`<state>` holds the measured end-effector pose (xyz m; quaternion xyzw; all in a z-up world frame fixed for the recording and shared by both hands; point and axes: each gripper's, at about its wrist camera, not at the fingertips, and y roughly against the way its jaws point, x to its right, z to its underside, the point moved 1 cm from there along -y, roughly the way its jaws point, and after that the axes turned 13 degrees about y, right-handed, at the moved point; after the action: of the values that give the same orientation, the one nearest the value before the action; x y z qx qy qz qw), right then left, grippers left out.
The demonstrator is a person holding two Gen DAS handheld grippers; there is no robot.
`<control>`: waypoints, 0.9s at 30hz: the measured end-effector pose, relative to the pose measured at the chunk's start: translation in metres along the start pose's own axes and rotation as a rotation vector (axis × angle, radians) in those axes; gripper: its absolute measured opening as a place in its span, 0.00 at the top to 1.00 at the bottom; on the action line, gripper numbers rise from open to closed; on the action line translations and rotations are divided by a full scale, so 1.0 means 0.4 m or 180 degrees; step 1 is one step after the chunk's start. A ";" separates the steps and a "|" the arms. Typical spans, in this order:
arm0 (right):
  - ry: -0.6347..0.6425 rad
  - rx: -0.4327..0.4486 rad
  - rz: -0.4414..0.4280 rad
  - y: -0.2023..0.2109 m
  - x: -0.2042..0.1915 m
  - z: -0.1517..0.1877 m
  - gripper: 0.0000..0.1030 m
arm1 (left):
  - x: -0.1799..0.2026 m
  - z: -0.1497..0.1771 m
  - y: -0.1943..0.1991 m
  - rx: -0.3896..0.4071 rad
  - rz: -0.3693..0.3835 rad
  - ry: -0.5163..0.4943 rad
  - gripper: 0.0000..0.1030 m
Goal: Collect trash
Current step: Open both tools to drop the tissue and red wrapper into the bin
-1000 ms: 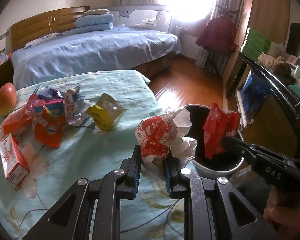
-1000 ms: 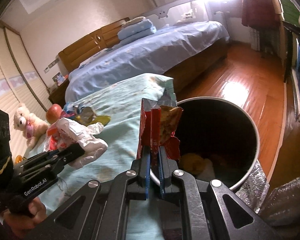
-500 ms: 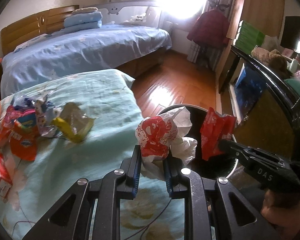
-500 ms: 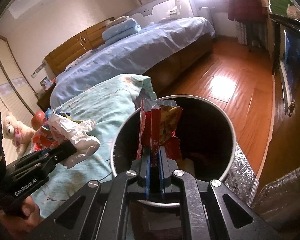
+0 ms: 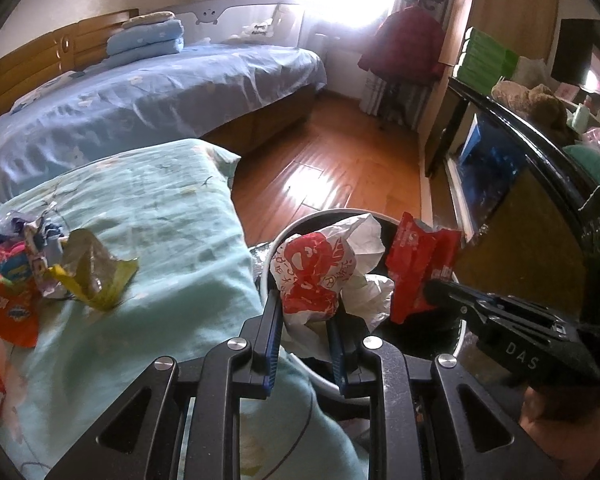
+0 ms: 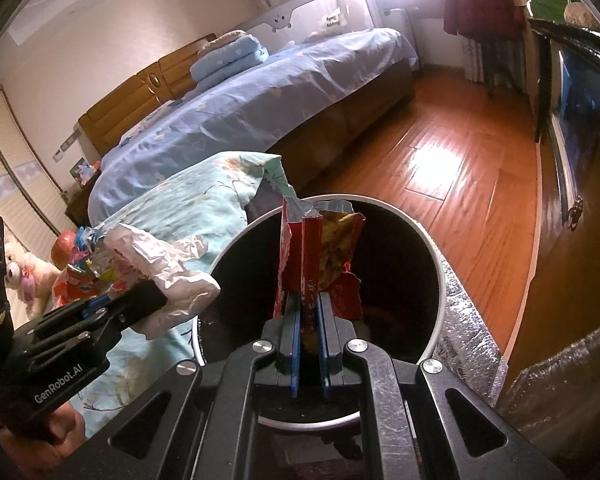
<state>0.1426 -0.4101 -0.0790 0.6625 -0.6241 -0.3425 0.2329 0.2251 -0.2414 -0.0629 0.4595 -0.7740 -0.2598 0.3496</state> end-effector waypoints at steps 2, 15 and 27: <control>-0.0013 -0.0008 0.0007 -0.002 0.005 -0.001 0.93 | 0.005 0.002 -0.006 -0.0013 0.0004 -0.0010 0.79; -0.0133 0.0012 -0.0018 -0.002 0.026 -0.002 0.44 | -0.004 0.019 0.010 0.0036 -0.0043 0.0034 0.44; -0.0027 0.0132 -0.0079 0.012 -0.044 0.003 0.30 | -0.091 0.086 0.089 0.0067 -0.0202 0.0282 0.40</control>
<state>0.1390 -0.3930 -0.0733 0.6735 -0.6237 -0.3351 0.2122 0.1915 -0.1904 -0.0693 0.4986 -0.7455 -0.2419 0.3703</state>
